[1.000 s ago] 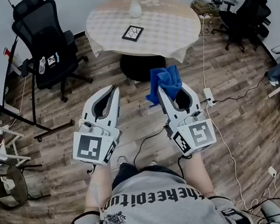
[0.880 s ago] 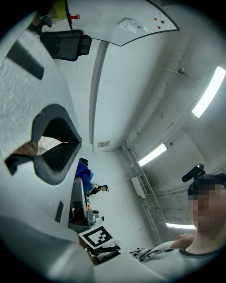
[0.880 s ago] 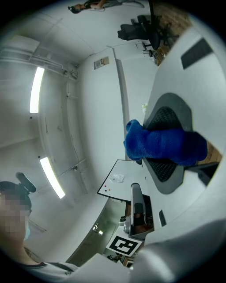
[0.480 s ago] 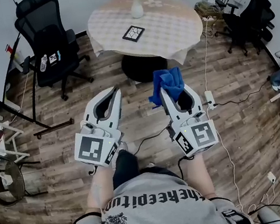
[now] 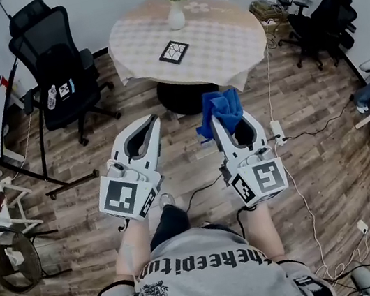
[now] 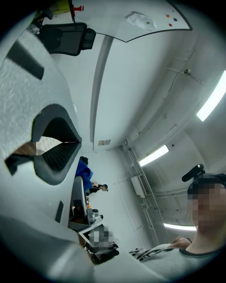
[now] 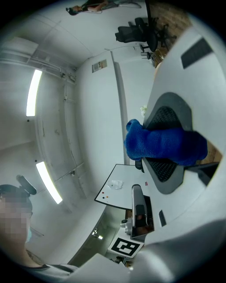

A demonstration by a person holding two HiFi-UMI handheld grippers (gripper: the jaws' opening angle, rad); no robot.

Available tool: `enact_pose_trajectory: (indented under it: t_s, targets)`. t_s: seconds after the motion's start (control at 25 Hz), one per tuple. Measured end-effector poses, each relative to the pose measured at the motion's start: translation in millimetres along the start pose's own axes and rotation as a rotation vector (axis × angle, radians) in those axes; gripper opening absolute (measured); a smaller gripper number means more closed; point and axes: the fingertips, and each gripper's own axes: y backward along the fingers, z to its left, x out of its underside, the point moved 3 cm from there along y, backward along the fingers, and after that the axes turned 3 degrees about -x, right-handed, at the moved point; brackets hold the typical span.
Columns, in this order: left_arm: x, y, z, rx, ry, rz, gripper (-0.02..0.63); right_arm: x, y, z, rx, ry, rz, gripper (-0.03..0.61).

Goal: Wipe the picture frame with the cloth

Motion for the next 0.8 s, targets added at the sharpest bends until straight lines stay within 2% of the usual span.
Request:
enact_pose_trajectory:
  t_s: [0.4, 0.8]
  targets:
    - [14, -45, 76, 0.073, 0.009, -0.01, 0.017, 7, -82, 0, 0.06, 0.012, -0.009, 0.153]
    - [25, -60, 135, 0.126, 0.019, -0.014, 0.015, 15, -134, 12, 0.124, 0.009, -0.023, 0.153]
